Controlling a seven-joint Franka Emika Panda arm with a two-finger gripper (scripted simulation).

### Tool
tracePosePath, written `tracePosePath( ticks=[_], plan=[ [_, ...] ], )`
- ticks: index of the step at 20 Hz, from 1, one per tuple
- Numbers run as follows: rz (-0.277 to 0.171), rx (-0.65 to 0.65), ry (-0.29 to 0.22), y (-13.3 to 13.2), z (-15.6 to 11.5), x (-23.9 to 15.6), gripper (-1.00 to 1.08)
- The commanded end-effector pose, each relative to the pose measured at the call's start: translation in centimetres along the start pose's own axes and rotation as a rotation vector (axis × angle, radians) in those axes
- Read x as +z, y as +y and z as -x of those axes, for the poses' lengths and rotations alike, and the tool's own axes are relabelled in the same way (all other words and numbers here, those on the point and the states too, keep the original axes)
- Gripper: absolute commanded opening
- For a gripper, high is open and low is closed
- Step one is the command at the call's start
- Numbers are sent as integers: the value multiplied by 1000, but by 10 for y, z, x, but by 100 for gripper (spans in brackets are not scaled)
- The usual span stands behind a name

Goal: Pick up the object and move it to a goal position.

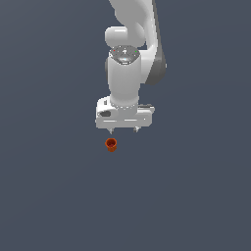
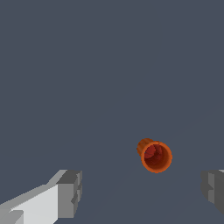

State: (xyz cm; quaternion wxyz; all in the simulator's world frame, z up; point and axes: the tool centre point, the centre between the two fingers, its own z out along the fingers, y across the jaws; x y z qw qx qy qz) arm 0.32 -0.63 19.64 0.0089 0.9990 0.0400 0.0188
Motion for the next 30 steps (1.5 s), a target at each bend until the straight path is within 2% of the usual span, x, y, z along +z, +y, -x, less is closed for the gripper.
tracePosePath(
  ticks=[1, 7, 19, 30],
  plan=[
    [-1, 8, -2, 1, 1, 3, 100],
    [-7, 88, -9, 13, 5, 25, 100],
    [-13, 368, -37, 55, 29, 98, 100],
    [-11, 403, -41, 60, 34, 113, 100]
  ],
)
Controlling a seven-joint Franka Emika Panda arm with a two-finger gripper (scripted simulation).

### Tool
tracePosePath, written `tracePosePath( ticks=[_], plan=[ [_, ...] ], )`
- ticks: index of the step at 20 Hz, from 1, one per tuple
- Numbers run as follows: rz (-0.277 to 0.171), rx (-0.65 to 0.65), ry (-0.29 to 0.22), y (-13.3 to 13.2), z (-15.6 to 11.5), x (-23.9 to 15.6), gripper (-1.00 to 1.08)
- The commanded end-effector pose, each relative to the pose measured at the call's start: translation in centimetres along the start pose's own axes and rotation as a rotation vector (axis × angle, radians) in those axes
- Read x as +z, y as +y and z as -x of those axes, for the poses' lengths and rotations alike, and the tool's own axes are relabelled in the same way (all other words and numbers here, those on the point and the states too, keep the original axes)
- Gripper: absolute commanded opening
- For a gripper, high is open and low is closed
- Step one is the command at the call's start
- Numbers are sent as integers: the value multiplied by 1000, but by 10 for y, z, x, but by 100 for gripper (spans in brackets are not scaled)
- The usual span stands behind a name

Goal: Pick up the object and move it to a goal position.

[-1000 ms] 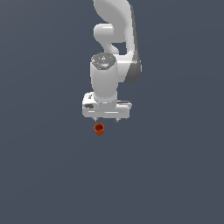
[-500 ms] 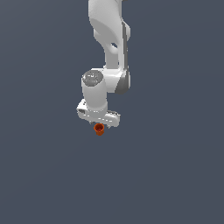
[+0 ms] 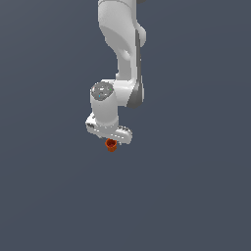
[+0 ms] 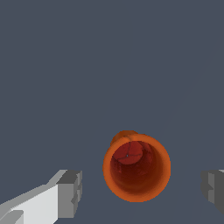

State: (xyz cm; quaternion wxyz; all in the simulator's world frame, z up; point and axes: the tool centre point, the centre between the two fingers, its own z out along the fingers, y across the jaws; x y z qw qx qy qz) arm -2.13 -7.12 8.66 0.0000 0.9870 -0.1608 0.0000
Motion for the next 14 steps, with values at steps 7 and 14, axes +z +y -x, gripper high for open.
tracePosePath(
  ticks=[7, 14],
  plan=[
    [0, 5, 0, 1, 1, 35, 100],
    [0, 6, 0, 1, 0, 49, 100]
  ],
)
